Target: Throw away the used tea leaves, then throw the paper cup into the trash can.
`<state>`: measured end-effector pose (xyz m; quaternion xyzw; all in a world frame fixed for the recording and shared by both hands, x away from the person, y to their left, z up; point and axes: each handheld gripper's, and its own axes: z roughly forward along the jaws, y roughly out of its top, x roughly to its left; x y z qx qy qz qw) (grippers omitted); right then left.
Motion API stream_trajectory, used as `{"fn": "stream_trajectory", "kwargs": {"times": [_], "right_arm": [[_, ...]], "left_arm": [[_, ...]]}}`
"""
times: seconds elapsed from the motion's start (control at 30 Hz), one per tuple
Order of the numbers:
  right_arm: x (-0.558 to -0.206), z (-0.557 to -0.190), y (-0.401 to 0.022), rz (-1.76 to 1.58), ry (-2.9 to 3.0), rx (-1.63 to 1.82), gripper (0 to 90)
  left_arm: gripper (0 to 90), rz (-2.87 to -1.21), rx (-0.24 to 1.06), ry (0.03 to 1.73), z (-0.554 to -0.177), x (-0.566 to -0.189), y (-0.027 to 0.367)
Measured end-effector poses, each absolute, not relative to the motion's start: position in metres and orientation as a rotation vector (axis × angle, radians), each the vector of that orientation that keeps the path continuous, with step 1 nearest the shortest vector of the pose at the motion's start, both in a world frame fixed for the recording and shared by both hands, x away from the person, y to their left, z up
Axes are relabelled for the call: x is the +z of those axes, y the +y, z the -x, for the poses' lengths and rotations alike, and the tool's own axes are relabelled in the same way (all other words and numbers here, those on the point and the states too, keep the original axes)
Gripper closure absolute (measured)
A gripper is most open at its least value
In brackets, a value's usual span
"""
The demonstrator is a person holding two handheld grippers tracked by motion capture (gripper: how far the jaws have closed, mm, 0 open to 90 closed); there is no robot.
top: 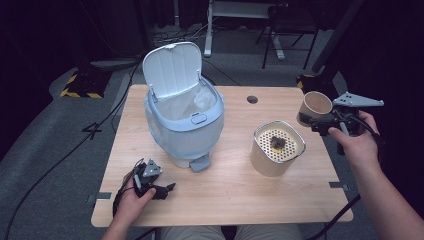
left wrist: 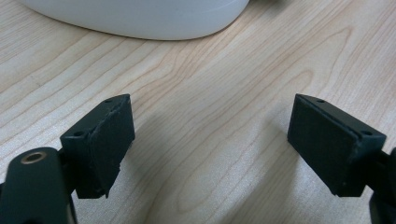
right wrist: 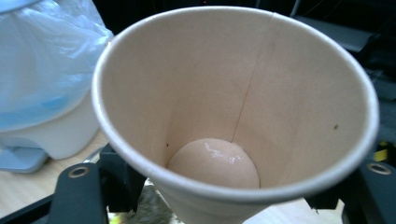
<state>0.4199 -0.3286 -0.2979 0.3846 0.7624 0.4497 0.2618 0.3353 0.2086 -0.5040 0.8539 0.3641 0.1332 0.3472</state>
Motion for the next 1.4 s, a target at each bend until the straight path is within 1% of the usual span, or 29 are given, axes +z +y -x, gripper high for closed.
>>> {"fn": "stream_trajectory", "kwargs": {"times": [0.23,0.7,1.03,1.4], "right_arm": [[-0.296,-0.418,-0.322,-1.049,2.082,1.257,29.6],[-0.279,-0.421,-0.293,-0.918,2.127,1.256,29.4],[-0.266,-0.435,-0.259,-0.866,2.179,1.277,29.3],[-0.245,-0.446,-0.208,-0.791,2.218,1.294,29.2]], "left_arm": [[15.4,-2.215,0.346,0.945,-0.336,-0.504,0.209],[15.4,-2.22,0.347,0.937,-0.336,-0.504,0.209],[16.1,-2.214,0.353,0.95,-0.333,-0.504,0.208],[16.1,-2.214,0.353,0.95,-0.333,-0.504,0.208]]}}
